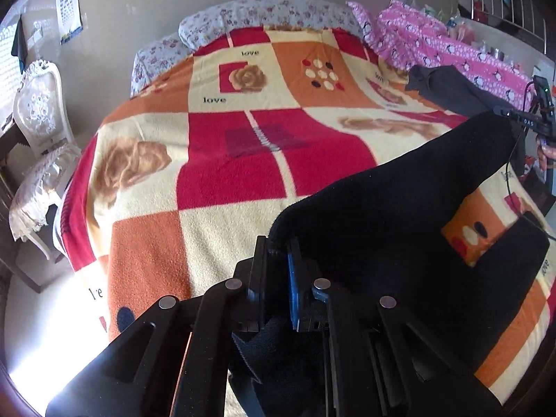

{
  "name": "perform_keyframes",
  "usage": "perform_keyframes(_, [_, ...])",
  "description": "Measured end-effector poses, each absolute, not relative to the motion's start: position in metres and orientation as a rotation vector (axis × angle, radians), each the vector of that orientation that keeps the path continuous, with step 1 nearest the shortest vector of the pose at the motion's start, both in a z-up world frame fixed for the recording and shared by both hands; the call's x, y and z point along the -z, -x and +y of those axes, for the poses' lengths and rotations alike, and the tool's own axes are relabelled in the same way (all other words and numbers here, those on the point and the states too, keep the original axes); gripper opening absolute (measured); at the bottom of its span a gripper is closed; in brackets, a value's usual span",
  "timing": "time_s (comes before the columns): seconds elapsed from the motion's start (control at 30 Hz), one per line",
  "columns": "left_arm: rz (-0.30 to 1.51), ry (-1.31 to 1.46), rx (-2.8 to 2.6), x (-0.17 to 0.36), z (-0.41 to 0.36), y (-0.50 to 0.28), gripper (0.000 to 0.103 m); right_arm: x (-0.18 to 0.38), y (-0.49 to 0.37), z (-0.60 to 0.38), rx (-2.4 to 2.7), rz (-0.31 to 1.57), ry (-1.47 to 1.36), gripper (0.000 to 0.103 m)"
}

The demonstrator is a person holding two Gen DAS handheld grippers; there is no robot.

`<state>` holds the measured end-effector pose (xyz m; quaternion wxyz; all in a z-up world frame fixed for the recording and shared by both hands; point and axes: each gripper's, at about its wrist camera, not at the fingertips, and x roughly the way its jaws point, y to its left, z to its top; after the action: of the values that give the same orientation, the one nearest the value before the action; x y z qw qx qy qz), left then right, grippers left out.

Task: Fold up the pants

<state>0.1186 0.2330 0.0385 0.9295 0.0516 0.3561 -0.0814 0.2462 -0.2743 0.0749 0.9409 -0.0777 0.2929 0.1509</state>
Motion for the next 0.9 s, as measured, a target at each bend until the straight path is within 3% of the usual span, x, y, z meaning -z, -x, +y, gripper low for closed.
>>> perform_keyframes(0.2, [0.613,-0.086,0.242,-0.063,0.217,-0.03,0.009,-0.091,-0.153,-0.307,-0.334,0.532,0.159,0.006])
perform_keyframes(0.43, [0.738,-0.067,0.231,0.005,0.21,0.042,0.009,-0.011,-0.037,-0.327,-0.37,0.652,0.258,0.006])
perform_keyframes(0.63, [0.785,0.016,0.206,0.028,0.219,0.06,0.009,0.026,0.018,-0.346,-0.459,0.709,0.1,0.006])
perform_keyframes(0.7, [0.785,0.029,0.201,0.029,0.219,0.062,0.009,0.03,0.021,-0.349,-0.473,0.746,0.052,0.014])
perform_keyframes(0.77, [0.781,0.021,0.192,0.029,0.217,0.064,0.009,0.03,0.019,-0.36,-0.494,0.781,-0.045,0.048])
perform_keyframes(0.8, [0.779,0.015,0.19,0.027,0.215,0.064,0.009,0.028,0.018,-0.365,-0.505,0.781,-0.094,0.052])
perform_keyframes(0.9, [0.776,0.003,0.187,0.025,0.215,0.064,0.009,0.021,0.015,-0.373,-0.52,0.795,-0.17,0.052])
